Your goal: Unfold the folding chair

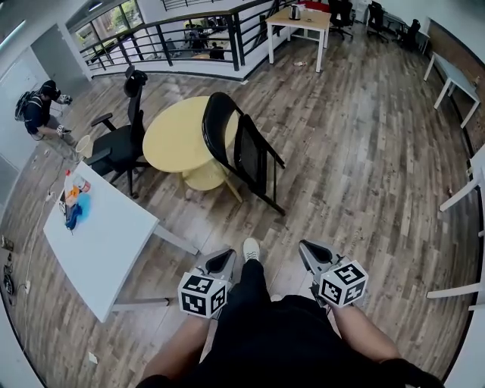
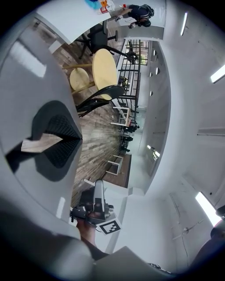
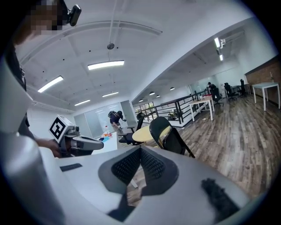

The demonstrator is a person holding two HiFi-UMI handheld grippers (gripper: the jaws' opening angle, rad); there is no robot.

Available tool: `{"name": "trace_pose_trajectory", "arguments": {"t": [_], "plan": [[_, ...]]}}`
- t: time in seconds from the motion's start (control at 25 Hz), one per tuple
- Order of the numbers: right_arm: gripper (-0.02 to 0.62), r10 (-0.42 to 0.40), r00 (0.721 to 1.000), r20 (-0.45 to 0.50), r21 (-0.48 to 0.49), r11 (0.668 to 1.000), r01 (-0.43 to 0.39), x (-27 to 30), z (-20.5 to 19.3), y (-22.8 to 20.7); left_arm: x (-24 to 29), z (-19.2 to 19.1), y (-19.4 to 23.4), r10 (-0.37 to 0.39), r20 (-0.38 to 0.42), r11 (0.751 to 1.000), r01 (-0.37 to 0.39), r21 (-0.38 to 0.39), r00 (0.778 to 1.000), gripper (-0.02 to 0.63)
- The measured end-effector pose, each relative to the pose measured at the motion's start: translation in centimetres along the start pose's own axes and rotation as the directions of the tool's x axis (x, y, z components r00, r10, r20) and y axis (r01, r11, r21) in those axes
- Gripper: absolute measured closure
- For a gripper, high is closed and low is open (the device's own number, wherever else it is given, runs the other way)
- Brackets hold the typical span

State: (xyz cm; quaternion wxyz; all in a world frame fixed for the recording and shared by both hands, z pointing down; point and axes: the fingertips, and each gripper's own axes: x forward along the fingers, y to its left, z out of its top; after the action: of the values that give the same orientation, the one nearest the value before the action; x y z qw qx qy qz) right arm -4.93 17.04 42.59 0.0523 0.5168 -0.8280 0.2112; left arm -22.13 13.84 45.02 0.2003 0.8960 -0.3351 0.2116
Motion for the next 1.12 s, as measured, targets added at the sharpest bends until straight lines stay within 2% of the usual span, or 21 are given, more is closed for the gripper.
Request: {"name": "trace_pose_trajectory", "arguments": {"t": [0.4,0.68,1.12], "plan": [[0.600,-0.013,1.000,0.000,-0.010,1.000,0.013,2.5,1.4,-2.3,2.1,1.0,1.7,0.003,0.021,1.000,-0.002,-0.023,1.000,0.598],[0.600,0.007,0.999,-0.033,-0.004,1.000,-0.007,4.9,0.8,-3.2,4.1,1.0,3.6,0.014,0.008,0.999,-0.013,-0.045,1.000,0.598],[0.600,0.004,0.998,-0.061,0.018,1.000,-0.003,8.9,1.9,-6.7,8.4,3.6,6.7,0.015,-0.014,0.999,-0.016,-0.048,1.000,0.598]]}}
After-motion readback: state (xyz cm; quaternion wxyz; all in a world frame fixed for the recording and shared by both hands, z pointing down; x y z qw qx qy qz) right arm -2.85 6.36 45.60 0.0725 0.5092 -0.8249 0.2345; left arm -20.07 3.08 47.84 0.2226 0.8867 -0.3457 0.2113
